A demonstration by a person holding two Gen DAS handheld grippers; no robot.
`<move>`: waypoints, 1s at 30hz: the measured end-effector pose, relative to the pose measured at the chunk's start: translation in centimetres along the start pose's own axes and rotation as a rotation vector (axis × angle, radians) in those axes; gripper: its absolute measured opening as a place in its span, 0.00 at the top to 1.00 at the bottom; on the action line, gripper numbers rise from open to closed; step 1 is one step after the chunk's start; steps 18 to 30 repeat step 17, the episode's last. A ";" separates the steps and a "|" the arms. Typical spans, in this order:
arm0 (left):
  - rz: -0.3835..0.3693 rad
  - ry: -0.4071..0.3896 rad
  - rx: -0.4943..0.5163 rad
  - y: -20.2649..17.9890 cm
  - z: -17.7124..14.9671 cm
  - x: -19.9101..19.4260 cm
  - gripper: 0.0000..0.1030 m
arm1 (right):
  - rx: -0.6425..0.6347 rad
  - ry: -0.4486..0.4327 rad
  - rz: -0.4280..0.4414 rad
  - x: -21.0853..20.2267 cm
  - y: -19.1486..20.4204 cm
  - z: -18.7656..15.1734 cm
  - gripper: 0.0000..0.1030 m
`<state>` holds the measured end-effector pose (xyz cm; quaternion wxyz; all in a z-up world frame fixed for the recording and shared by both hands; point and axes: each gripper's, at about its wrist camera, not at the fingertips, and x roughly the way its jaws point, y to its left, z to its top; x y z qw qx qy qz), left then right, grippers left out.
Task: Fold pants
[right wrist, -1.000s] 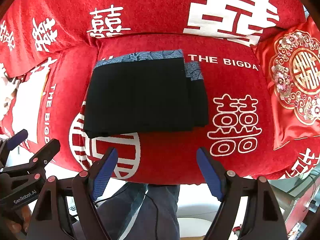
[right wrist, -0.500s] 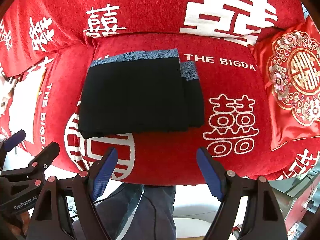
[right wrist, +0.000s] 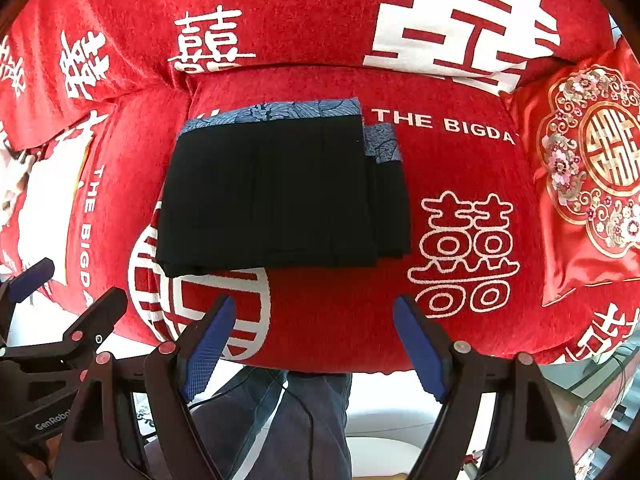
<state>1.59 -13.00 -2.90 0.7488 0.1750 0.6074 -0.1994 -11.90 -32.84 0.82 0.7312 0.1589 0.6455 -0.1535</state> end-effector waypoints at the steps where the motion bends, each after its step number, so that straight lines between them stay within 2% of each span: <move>1: -0.003 0.001 -0.002 0.0 0.0 0.1 0.00 | -0.003 0.002 -0.001 0.1 0.0 0.0 0.19; 30: -0.029 -0.001 -0.019 -0.4 0.2 0.3 0.00 | -0.021 0.012 -0.001 0.5 -0.1 0.5 0.19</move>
